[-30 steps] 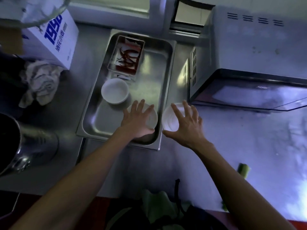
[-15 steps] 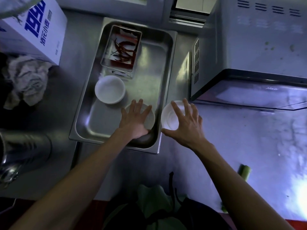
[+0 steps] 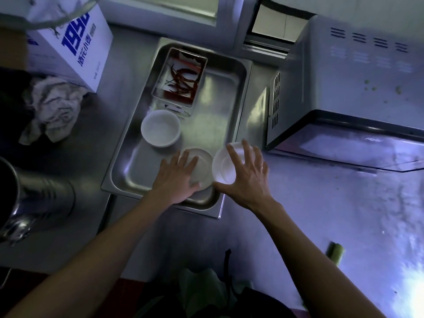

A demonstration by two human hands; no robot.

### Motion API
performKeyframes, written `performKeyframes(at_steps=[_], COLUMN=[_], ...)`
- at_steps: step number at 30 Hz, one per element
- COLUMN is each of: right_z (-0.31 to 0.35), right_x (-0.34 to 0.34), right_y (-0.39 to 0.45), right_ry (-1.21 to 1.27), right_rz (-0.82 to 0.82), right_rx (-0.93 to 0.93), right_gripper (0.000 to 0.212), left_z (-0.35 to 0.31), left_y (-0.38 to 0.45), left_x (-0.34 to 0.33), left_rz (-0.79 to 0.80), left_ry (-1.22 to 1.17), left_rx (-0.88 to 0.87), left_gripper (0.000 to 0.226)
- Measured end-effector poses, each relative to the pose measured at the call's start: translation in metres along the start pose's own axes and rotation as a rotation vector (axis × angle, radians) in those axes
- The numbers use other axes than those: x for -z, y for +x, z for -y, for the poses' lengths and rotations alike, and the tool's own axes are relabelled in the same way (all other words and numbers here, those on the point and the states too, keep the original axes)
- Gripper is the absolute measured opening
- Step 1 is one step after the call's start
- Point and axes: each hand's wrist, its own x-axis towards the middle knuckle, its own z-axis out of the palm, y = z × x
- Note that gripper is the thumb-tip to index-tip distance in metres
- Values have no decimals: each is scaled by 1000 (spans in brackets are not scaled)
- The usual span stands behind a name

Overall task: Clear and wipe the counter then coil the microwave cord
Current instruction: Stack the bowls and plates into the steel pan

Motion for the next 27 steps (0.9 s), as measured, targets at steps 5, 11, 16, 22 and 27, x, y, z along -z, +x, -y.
performKeyframes(at_steps=[5,11,16,22,27], right_z=[31,55,64,65,68], right_x=[-13,-44,-69,-89,-101], right_y=[20,43,55,61,66], right_ry=[-8,-48,-89,-66,-86], right_rz=[-21,38,119,162,199], right_rx=[100,143,123,92,71], right_gripper=[114,113,112,112,111], left_z=[25,50,63,70,75], left_y=[-27,-49,-52,-49,-47], left_x=[8,17,16,17,19], left_rz=[-47,-65,-70,-66,-73], left_ry=[-86,-75,-77,-98,-135], left_rx=[93,154,165,157,151], left_gripper=[75,70,69,66,63])
